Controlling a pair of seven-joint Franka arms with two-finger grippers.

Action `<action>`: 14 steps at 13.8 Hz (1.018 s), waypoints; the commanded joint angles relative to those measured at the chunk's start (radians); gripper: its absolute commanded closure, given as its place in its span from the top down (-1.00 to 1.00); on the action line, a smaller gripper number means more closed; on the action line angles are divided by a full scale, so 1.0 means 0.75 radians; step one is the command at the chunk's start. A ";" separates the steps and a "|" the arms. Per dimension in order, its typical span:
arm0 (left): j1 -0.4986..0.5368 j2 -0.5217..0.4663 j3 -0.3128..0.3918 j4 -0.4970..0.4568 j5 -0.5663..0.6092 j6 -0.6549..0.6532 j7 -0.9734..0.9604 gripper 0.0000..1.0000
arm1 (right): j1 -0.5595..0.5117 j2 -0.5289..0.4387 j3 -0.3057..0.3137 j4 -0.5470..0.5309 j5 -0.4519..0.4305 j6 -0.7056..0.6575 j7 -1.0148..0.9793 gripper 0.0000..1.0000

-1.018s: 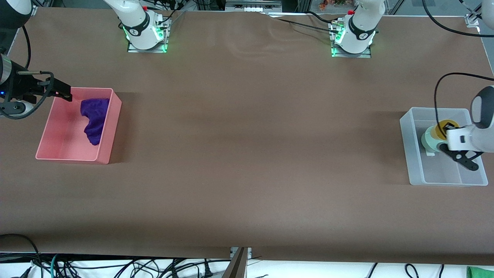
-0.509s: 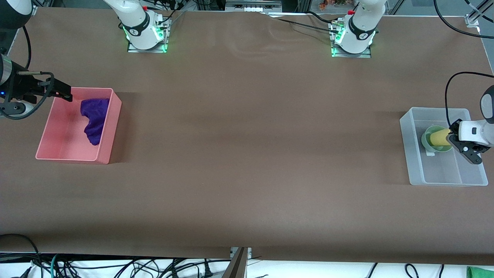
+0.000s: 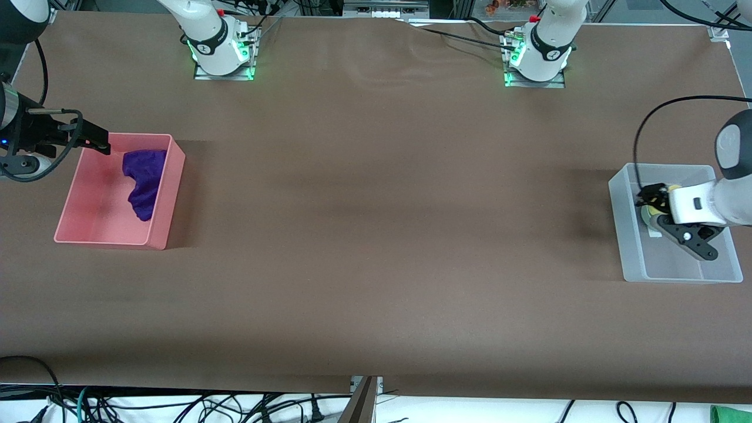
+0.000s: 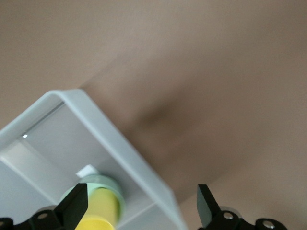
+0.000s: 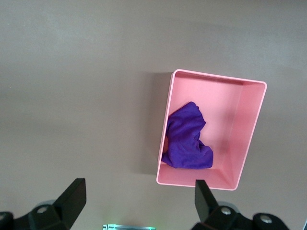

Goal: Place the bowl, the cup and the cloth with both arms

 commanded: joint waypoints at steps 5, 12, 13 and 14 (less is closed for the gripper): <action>-0.205 -0.192 0.005 0.083 -0.148 -0.159 -0.518 1.00 | -0.001 0.017 0.010 0.040 -0.006 -0.021 0.019 1.00; -0.920 -0.589 0.767 -0.215 -0.472 0.018 -0.710 1.00 | -0.003 0.017 0.008 0.040 -0.004 -0.021 0.019 1.00; -0.951 -0.624 0.778 -0.258 -0.472 0.039 -0.747 1.00 | -0.003 0.017 0.008 0.040 -0.004 -0.021 0.019 1.00; -0.963 -0.646 0.778 -0.275 -0.472 0.041 -0.779 1.00 | -0.003 0.017 0.008 0.040 -0.004 -0.021 0.019 1.00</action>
